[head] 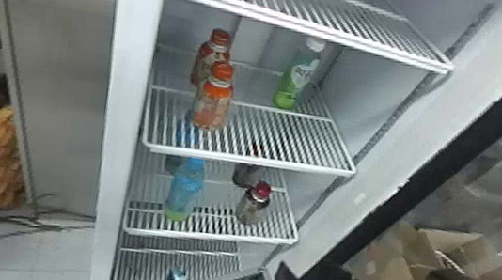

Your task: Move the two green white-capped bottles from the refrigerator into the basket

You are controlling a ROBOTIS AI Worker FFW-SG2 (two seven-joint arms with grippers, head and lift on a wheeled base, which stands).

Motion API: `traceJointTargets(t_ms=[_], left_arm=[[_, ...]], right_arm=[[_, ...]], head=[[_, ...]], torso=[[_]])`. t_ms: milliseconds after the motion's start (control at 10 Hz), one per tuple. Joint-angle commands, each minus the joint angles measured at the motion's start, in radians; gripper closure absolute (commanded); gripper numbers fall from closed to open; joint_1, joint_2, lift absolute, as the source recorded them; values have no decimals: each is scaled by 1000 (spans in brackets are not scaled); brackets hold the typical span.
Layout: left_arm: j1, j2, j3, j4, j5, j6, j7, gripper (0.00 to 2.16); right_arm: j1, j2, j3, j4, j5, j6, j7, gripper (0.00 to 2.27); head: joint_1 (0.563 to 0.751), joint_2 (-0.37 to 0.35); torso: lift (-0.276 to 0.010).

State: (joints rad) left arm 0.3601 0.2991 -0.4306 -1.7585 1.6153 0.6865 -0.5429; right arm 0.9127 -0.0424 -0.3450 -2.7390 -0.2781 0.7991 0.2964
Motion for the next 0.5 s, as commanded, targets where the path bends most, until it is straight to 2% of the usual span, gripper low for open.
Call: traceJointTargets(t_ms=[0, 200, 400], left_arm=[[-2, 0, 0, 0, 0, 3, 1, 1214], [-4, 2, -4, 0, 2, 3, 1, 1214], [-4, 2, -6, 0, 6, 1, 1, 1214]], right_arm=[[-73, -13, 2, 60, -1, -58, 0, 447], [-186, -30, 10, 175, 5, -164, 1, 446], [-299, -53, 22, 357, -1, -343, 23, 444]], head=[[695, -350], [695, -350], [695, -350]], torso=[[-4], [-4], [-4]])
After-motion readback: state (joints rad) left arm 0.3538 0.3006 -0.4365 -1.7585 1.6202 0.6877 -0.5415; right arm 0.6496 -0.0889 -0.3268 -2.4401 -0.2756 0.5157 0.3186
